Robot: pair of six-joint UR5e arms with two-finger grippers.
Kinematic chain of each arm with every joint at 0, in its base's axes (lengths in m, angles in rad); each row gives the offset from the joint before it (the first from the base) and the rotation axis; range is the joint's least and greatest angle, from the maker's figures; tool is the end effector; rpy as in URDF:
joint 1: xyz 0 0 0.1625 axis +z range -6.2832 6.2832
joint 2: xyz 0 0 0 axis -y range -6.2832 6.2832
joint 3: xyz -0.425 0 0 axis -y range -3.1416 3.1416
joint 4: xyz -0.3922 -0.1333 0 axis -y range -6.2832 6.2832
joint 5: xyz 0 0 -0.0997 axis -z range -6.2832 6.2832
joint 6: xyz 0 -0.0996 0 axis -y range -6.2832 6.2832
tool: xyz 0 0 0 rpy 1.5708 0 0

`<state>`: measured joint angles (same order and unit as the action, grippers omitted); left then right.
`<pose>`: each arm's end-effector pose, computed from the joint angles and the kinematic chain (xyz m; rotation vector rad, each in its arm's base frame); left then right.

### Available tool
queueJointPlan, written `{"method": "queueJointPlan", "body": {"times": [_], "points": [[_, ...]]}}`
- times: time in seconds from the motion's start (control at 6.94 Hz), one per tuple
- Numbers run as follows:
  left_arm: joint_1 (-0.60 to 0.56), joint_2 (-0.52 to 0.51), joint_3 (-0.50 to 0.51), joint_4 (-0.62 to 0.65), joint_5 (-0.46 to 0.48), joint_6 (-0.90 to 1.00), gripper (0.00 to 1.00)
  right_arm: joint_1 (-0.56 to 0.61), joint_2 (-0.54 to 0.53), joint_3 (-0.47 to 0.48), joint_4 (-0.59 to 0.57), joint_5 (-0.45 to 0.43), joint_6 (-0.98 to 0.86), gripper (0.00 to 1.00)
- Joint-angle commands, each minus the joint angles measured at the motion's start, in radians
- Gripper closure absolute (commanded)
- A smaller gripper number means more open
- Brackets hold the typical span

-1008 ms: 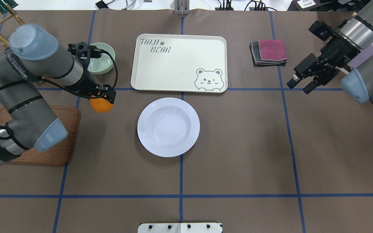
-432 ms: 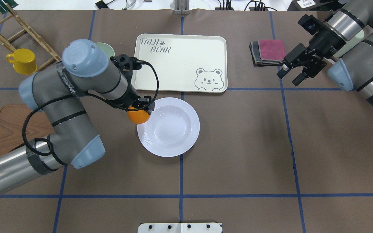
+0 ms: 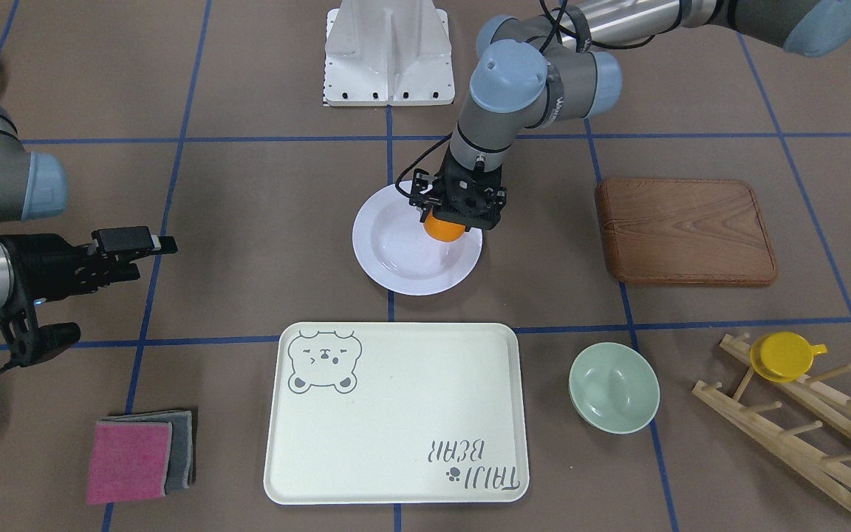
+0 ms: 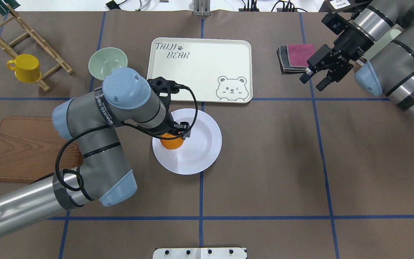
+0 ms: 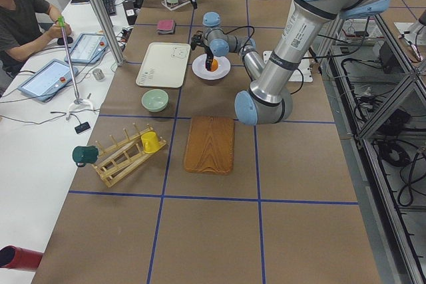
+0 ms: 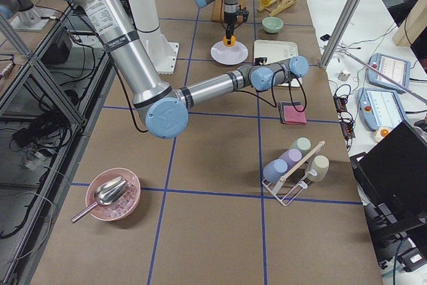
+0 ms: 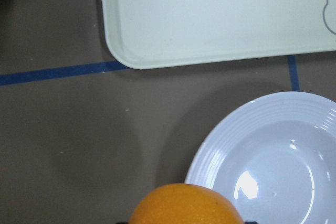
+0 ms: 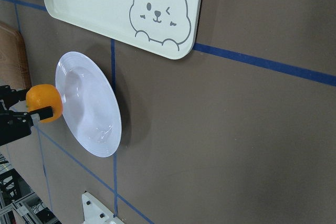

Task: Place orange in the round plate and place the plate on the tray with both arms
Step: 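Carry the orange onto the white plate with the left gripper while the right arm approaches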

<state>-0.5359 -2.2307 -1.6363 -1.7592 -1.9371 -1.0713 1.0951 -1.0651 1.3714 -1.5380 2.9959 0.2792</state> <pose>0.5421 -0.4355 0.2159 0.1512 0.9529 0.1338 -0.2799 -0.6192 0.3965 -0.2614 -1.4219 -0.4026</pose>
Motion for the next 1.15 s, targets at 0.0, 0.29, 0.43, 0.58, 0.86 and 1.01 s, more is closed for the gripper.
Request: {"method": "queueJointPlan", "body": {"times": [0.0,0.29,0.43,0.58,0.86,1.01], "points": [[0.051,-0.02,0.027,-0.003,0.069,-0.021,0.46,-0.009,0.002,-0.025,0.039,0.0,-0.002,0.0],[0.047,-0.008,-0.003,-0.002,0.066,-0.007,0.01,-0.015,0.005,-0.029,0.064,0.0,-0.002,0.0],[0.039,-0.006,-0.026,0.003,0.064,0.002,0.01,-0.015,0.031,-0.049,0.082,0.0,-0.002,0.0],[0.028,0.015,-0.049,0.003,0.04,0.004,0.01,-0.018,0.054,-0.061,0.082,0.0,0.0,0.0],[-0.018,0.06,-0.103,0.003,-0.034,0.004,0.01,-0.04,0.105,-0.098,0.082,-0.062,0.002,0.0],[-0.028,0.081,-0.126,0.003,-0.051,0.004,0.01,-0.069,0.12,-0.101,0.082,-0.121,0.005,0.0]]}}
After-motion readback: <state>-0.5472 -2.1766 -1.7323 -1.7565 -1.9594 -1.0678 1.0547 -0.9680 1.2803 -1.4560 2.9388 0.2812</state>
